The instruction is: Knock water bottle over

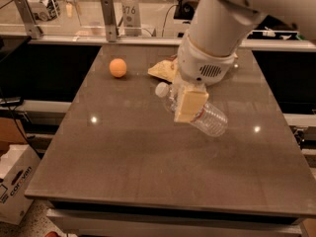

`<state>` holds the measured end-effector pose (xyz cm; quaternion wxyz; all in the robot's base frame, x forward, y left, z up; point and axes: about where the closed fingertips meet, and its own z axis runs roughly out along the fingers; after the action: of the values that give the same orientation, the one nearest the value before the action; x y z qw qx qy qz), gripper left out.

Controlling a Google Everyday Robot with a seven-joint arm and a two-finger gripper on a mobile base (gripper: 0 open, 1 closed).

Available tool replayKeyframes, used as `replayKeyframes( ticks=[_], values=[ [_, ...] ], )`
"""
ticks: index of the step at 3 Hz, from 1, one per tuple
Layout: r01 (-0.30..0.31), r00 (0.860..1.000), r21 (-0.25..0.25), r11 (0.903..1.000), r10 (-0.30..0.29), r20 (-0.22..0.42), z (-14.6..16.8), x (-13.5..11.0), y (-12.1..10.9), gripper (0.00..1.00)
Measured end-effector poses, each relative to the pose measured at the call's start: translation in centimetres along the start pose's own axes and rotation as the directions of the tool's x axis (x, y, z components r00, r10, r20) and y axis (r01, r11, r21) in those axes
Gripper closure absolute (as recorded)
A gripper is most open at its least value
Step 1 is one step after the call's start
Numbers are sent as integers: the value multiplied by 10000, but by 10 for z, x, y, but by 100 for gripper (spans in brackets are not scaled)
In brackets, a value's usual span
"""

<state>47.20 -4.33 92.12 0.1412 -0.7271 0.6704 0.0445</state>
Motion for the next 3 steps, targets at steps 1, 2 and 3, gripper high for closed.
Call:
replayKeyframes(
  ticks=[1, 2, 3],
  values=[
    [993, 9877, -228, 9948, -1013, -1189, 18, 3, 5, 100],
    [1916, 9545, -590, 9797, -2000, -2213, 39, 5, 9, 100],
    [2629, 9157, -912, 9605, -2781, -2899, 58, 6, 13, 83]
  ],
)
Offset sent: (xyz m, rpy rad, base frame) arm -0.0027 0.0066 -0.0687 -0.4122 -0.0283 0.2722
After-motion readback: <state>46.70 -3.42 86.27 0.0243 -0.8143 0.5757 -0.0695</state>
